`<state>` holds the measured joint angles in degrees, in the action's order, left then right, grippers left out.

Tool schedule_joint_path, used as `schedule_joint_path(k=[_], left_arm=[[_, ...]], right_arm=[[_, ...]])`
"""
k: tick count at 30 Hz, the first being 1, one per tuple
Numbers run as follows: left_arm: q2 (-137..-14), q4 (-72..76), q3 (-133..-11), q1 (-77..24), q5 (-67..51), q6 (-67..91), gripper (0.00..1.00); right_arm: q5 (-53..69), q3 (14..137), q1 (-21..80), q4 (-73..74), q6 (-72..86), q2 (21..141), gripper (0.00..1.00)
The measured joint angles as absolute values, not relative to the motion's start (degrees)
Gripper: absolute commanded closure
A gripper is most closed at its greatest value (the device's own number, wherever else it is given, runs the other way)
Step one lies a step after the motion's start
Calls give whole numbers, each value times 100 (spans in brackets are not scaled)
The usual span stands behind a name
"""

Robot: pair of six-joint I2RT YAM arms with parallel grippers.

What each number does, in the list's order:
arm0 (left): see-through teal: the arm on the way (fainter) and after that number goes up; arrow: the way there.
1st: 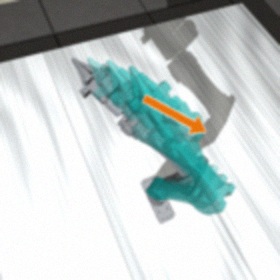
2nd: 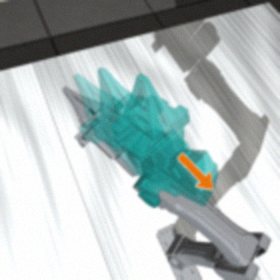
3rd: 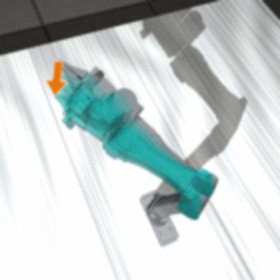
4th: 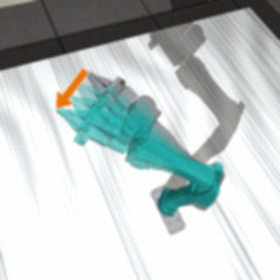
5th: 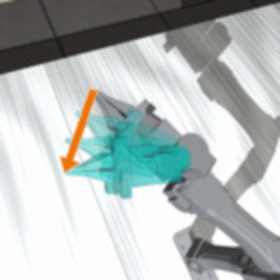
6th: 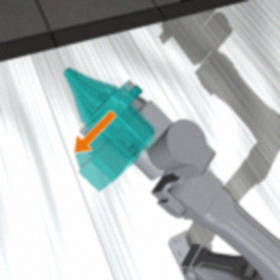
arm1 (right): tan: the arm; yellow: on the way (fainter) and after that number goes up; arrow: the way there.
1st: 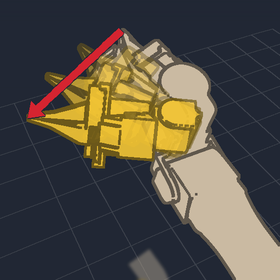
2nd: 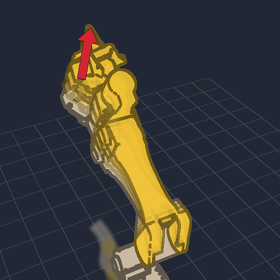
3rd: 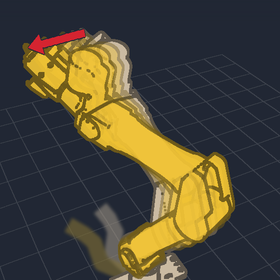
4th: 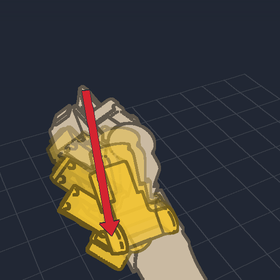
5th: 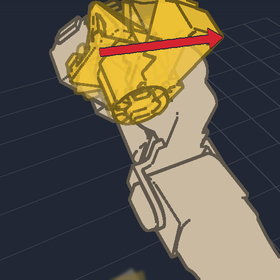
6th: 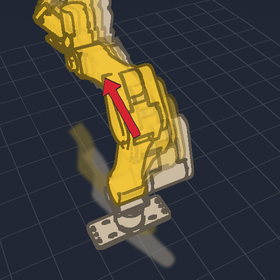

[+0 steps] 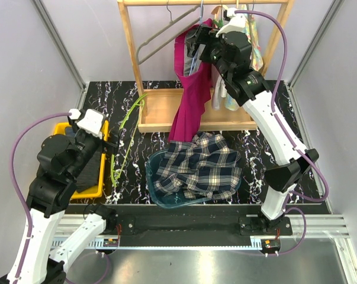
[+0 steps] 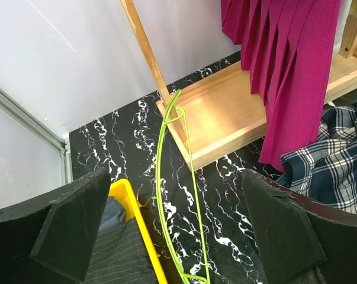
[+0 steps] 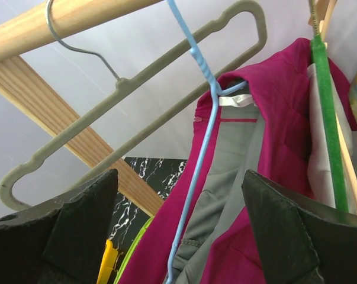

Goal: Remove the skirt from the hanger

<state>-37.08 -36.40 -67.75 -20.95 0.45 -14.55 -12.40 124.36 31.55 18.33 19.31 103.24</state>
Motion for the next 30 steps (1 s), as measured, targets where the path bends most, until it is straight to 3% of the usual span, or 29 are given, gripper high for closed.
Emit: schedule_joint_path(k=[11, 14, 15, 18, 19, 22, 30], left_arm=[[-3540, -3645, -6724, -2095, 1, -1369, 1], [-3533, -3645, -6722, -2095, -14, -1365, 1], [-3527, -3640, -6718, -2095, -16, -1365, 1], [-3492, -3645, -6678, -2095, -23, -1367, 1], [-3479, -3642, -6663, -2095, -23, -1367, 1], [-3428, -3640, -6617, -2095, -25, -1367, 1], [-3395, -3634, -6582, -2095, -32, -1365, 1]], right_arm=[[-1487, 12943, 3079, 1975, 1780, 10890, 16], [-1533, 13078, 3079, 2095, 1756, 11181, 27], [-1546, 13085, 3079, 2139, 1745, 11260, 42], [-1566, 13085, 3079, 2314, 1682, 11415, 68], [-1584, 13085, 3079, 2322, 1678, 11432, 81], [-1603, 13085, 3085, 2309, 1612, 11426, 100], [-1647, 12678, 3079, 1929, 1332, 11227, 100]])
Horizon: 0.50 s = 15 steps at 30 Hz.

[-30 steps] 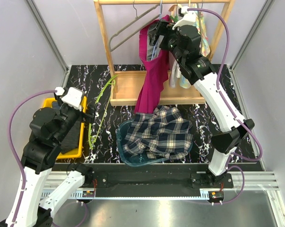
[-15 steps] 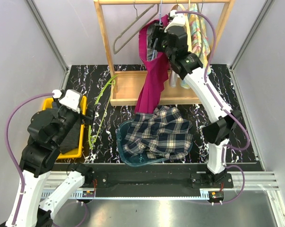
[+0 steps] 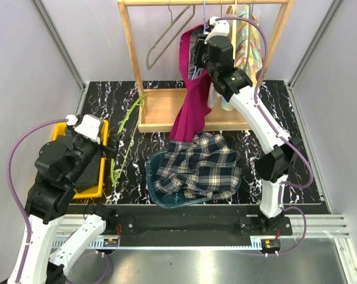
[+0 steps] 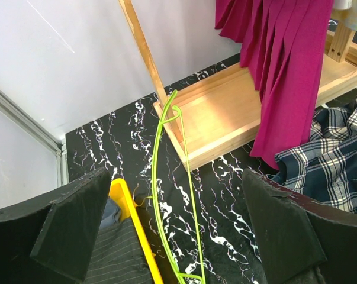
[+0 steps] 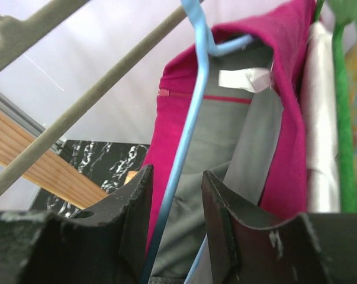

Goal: Remove the skirt from the hanger

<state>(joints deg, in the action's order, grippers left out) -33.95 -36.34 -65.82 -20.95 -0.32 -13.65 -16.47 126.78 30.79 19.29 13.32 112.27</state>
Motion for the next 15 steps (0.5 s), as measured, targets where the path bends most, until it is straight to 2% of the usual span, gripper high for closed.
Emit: schedule_joint_path(k=[7, 15], left_arm=[[-3341, -3638, -6438, -2095, -49, -1343, 1], [-3334, -3647, -6407, -2093, -130, -1293, 1]], right_arm=[[-1566, 12584, 3079, 1614, 749, 11118, 100], [-1103, 12752, 3079, 1492, 823, 10958, 100]])
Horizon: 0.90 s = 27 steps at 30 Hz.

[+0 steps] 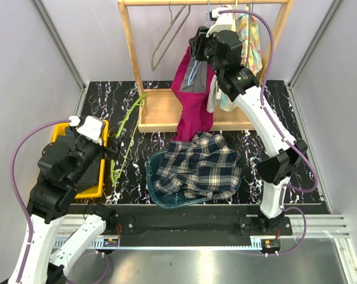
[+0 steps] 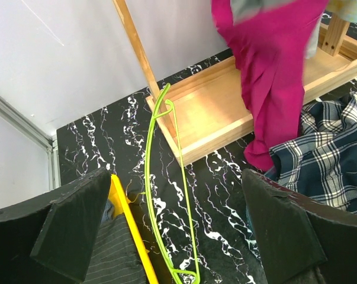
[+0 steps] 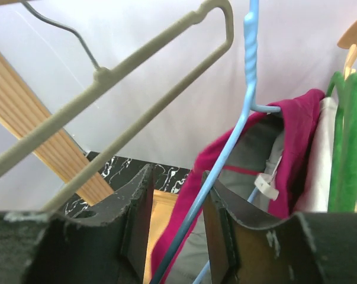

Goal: Remove the skirt from the hanger

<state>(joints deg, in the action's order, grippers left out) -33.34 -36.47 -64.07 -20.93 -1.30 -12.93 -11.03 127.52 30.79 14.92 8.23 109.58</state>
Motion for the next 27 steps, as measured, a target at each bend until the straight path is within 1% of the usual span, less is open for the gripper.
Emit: schedule_joint_path(k=[3, 6, 8, 12, 14, 17, 20, 22, 24, 26, 27], left_arm=[[-3334, -3649, -6407, -2093, -158, -1278, 1], [-3332, -3649, -6407, -2075, -178, -1258, 1], [-3319, -3649, -6407, -2064, -180, -1251, 1], [-3236, -3651, -6407, -2049, -180, -1240, 1], [-3216, -3649, -6407, -2047, -183, -1240, 1], [-3216, -3651, -6390, -2045, -191, -1232, 1], [-3218, -3653, -6366, -2027, -213, -1216, 1], [-3216, -3660, -6357, -2016, -215, -1216, 1], [-3205, -3656, -6357, -2012, -215, -1219, 1], [-3188, -3656, -6357, -2012, -215, -1216, 1], [-3179, -3653, -6357, -2012, -215, -1219, 1]], right_arm=[[-1081, 12984, 3079, 1682, 790, 10978, 100], [-1081, 13550, 3079, 2071, 781, 11122, 100], [-1081, 13550, 3079, 2093, 779, 11093, 100], [-1017, 12949, 3079, 1852, 760, 10903, 100], [-945, 12890, 3081, 1767, 725, 10908, 100], [-882, 13279, 3089, 1828, 585, 11059, 100], [-908, 13618, 3208, 1686, -99, 11238, 100], [-1011, 13421, 3393, 1280, -888, 11240, 100], [-1160, 12971, 3686, 666, -1802, 11203, 100], [-1253, 12036, 4007, -200, -2775, 10995, 100], [-1286, 11432, 4147, -963, -3264, 10886, 100]])
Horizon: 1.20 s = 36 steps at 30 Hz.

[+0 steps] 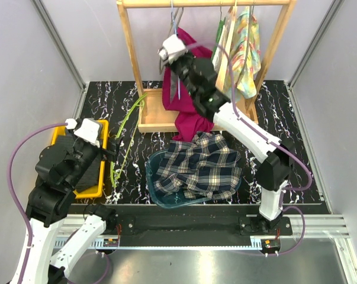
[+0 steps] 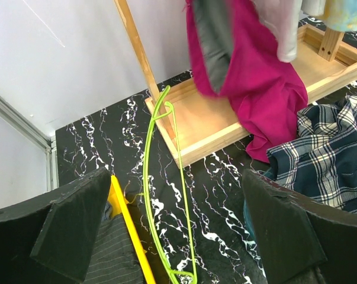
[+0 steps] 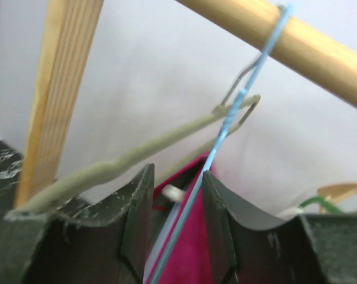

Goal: Remove the skirt from the hanger

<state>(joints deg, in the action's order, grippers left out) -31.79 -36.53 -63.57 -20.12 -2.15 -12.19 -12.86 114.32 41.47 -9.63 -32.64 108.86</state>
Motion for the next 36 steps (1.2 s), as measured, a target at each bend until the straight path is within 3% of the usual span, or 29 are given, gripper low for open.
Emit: schedule_joint_path(k=[5, 11, 23, 36], left_arm=[[-3146, -3656, -6357, -2012, -220, -1219, 1], [-3142, -3682, -6357, -2012, -217, -1221, 1], [-3155, -3726, -6427, -1973, -268, -1216, 1], [-3155, -3741, -6436, -1973, -266, -1219, 1]], right_arm=[[-1354, 9673, 4471, -3079, -4576, 10285, 100], [-1444, 9070, 4609, -4049, -5094, 9957, 100], [-1754, 8962, 4351, -4036, -5157, 9520, 100], [-1741, 10210, 4060, -3607, -4941, 9760, 100]])
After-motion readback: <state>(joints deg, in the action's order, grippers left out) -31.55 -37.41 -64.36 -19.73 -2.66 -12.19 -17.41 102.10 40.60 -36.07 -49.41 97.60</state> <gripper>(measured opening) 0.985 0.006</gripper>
